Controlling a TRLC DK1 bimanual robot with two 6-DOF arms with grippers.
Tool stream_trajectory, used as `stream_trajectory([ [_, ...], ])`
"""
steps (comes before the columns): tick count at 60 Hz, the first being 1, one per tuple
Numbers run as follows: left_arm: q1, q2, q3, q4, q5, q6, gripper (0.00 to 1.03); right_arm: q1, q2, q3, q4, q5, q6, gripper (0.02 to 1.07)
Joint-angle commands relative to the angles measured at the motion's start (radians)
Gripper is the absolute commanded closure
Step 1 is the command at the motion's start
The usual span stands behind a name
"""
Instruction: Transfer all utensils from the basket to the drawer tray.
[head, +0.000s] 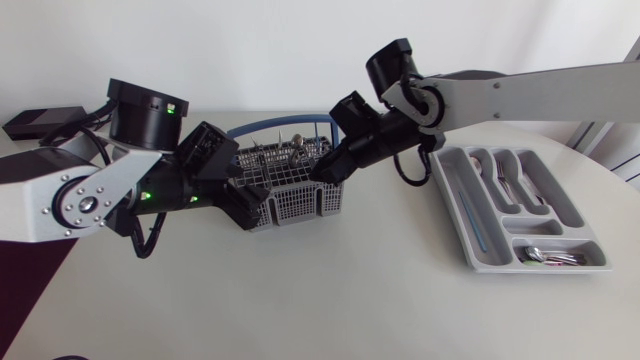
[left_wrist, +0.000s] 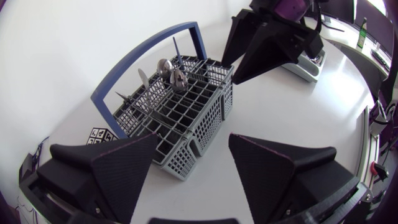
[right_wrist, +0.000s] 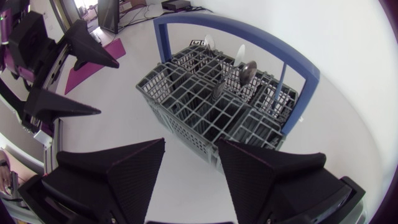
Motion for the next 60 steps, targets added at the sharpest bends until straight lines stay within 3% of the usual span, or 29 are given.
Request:
stream_trajectory([
  [1, 0.007, 0.0, -0.031, 0.028, 0.011, 0.028, 0.23, 0.023, 0.055, 0.05, 0.04, 0.019, 0.104, 0.44],
  [15, 0.021, 0.05, -0.032, 0.076, 0.013, 0.034, 0.23, 0.054, 0.198, 0.176, 0.129, 0.084, 0.215, 0.63],
  [27, 0.033, 0.058, -0.032, 0.093, 0.028, 0.04, 0.23, 0.063, 0.256, 0.218, 0.18, 0.143, 0.255, 0.63],
  [35, 0.033, 0.072, -0.034, 0.104, 0.028, 0.04, 0.23, 0.06, 0.281, 0.233, 0.186, 0.137, 0.273, 0.85],
  [46, 0.033, 0.075, -0.034, 0.11, 0.028, 0.04, 0.23, 0.052, 0.267, 0.207, 0.203, 0.076, 0.273, 1.01],
  [60, 0.027, 0.081, -0.037, 0.114, 0.028, 0.04, 0.23, 0.043, 0.221, 0.162, 0.232, 0.065, 0.298, 1.01],
])
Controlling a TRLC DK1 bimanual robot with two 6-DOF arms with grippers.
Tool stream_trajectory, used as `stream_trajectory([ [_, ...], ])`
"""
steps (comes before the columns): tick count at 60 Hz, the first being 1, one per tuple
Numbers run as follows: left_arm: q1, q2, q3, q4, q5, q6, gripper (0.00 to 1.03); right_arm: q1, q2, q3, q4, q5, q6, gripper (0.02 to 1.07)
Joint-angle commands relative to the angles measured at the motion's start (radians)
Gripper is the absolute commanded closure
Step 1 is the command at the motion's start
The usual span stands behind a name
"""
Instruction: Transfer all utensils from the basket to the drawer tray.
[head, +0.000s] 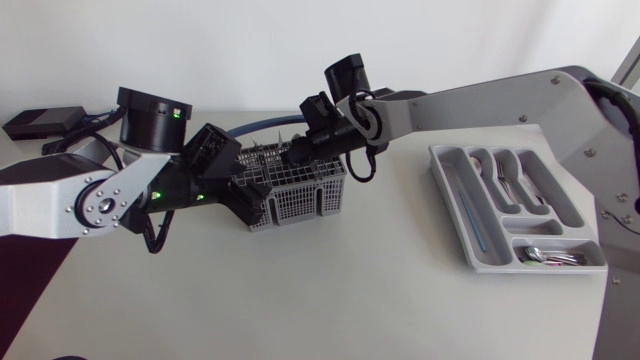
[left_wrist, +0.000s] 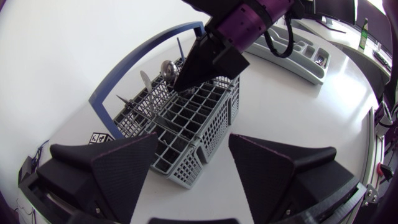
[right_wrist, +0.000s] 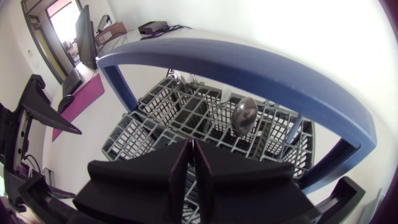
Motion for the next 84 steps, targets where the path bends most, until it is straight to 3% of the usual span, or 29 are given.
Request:
stream_trajectory([
  [1, 0.0, 0.021, -0.025, 0.011, 0.008, 0.024, 0.23, -0.012, -0.035, -0.035, 0.009, -0.006, 0.03, 1.01],
  [32, -0.026, 0.04, -0.018, 0.007, 0.006, 0.018, 0.23, -0.022, -0.169, -0.133, 0.068, -0.144, 0.095, 1.02],
  [58, -0.024, 0.069, -0.014, 0.007, 0.003, 0.018, 0.23, -0.058, -0.312, -0.201, 0.121, -0.181, 0.136, 1.01],
  [75, -0.02, 0.035, -0.014, -0.002, 0.003, 0.023, 0.23, -0.193, -0.522, -0.317, 0.106, -0.305, 0.224, 1.01],
  [84, -0.02, 0.007, -0.014, -0.016, 0.003, 0.021, 0.23, -0.341, -0.654, -0.429, -0.024, -0.285, 0.182, 1.02],
])
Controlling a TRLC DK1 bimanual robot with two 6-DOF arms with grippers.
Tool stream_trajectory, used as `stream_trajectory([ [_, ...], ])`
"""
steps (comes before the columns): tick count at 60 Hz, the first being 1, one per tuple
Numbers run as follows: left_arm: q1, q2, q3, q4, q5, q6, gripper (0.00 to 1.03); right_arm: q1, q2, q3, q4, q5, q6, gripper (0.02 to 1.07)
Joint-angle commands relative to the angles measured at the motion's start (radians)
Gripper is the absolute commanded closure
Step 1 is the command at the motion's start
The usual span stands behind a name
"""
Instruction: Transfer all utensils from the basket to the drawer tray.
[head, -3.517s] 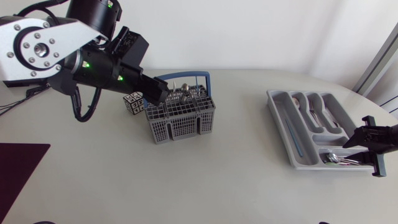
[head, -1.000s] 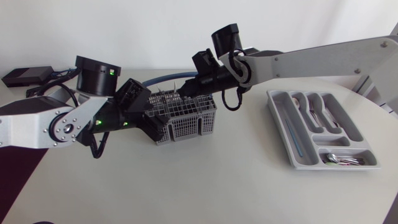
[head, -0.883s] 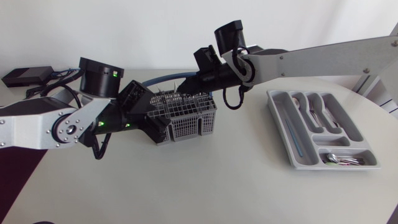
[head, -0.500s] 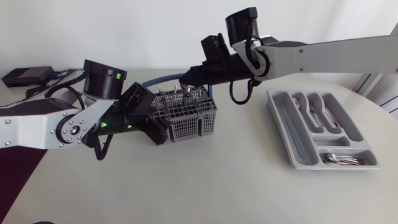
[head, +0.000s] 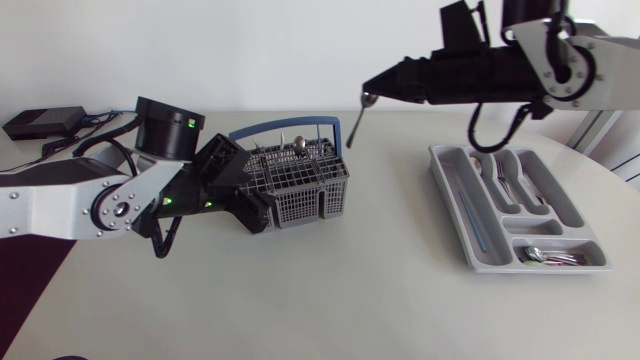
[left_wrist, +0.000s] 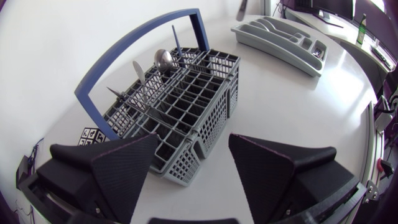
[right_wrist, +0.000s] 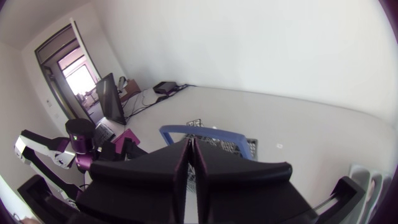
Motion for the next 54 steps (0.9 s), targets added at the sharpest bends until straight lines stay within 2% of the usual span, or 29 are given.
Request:
stream_trajectory([
  [1, 0.0, -0.033, -0.012, -0.014, 0.004, 0.021, 0.23, -0.064, -0.053, -0.073, -0.063, 0.01, -0.01, 1.01],
  [12, -0.003, -0.055, -0.002, -0.035, 0.004, 0.021, 0.23, -0.225, -0.168, -0.205, -0.229, 0.132, -0.201, 1.02],
  [22, -0.009, -0.066, 0.009, -0.052, 0.004, 0.02, 0.23, -0.384, -0.251, -0.311, -0.298, 0.296, -0.399, 1.01],
  [29, -0.017, -0.07, 0.021, -0.074, 0.002, 0.018, 0.23, -0.545, -0.241, -0.357, -0.278, 0.351, -0.547, 1.02],
  [38, -0.018, -0.084, 0.034, -0.097, -0.004, 0.017, 0.23, -0.699, -0.145, -0.377, -0.267, 0.374, -0.713, 1.02],
  [54, 0.006, -0.109, 0.044, -0.121, -0.007, 0.018, 0.23, -0.828, -0.029, -0.438, -0.149, 0.44, -0.851, 1.02],
])
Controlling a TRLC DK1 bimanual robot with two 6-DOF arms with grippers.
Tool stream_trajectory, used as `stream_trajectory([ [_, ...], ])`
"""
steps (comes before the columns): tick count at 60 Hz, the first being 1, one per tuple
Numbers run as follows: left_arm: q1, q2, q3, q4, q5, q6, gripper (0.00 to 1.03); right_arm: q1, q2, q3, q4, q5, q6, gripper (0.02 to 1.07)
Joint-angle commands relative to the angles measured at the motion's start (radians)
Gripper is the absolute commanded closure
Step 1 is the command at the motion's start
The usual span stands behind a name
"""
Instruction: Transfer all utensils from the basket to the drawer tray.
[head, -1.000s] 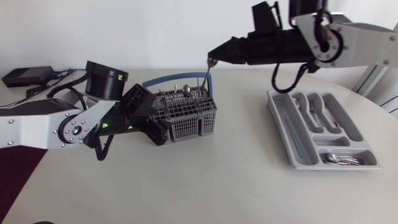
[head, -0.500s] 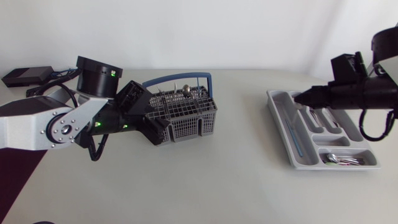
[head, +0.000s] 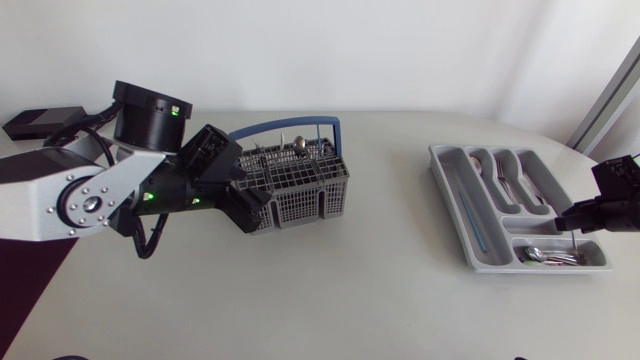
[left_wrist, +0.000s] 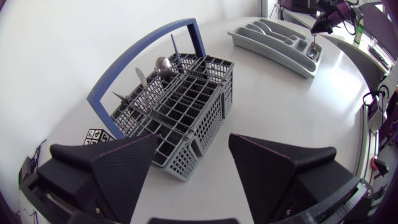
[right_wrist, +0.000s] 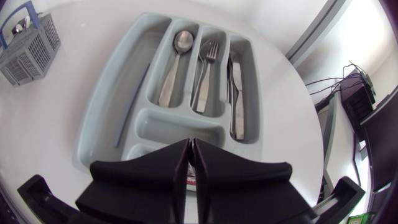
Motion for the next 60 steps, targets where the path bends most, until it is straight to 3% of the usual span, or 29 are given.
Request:
stream_trajectory([
  [1, 0.017, -0.022, 0.027, -0.012, -0.004, 0.018, 0.23, -0.02, 0.04, -0.047, 0.047, 0.025, -0.062, 1.01],
  [12, 0.071, -0.036, 0.03, -0.012, -0.002, 0.017, 0.23, 0.001, 0.057, -0.136, 0.166, 0.094, -0.093, 0.99],
  [14, 0.087, -0.034, 0.03, -0.01, 0.001, 0.017, 0.23, 0.012, 0.052, -0.15, 0.185, 0.109, -0.091, 0.9],
  [23, 0.155, -0.025, 0.047, -0.01, 0.025, 0.017, 0.23, 0.033, 0.025, -0.155, 0.198, 0.129, -0.088, 0.3],
  [26, 0.183, -0.024, 0.056, -0.01, 0.039, 0.017, 0.23, 0.039, -0.001, -0.15, 0.185, 0.131, -0.088, 0.21],
  [36, 0.293, 0.026, 0.114, -0.01, 0.095, 0.015, 0.23, 0.09, -0.132, -0.113, 0.073, 0.129, -0.068, 0.12],
  [46, 0.373, 0.118, 0.189, -0.012, 0.15, 0.012, 0.23, 0.176, -0.231, -0.083, -0.018, 0.122, -0.033, 0.11],
  [60, 0.453, 0.372, 0.377, -0.039, 0.236, 0.0, 0.27, 0.498, -0.305, -0.043, -0.065, 0.108, 0.093, 0.14],
])
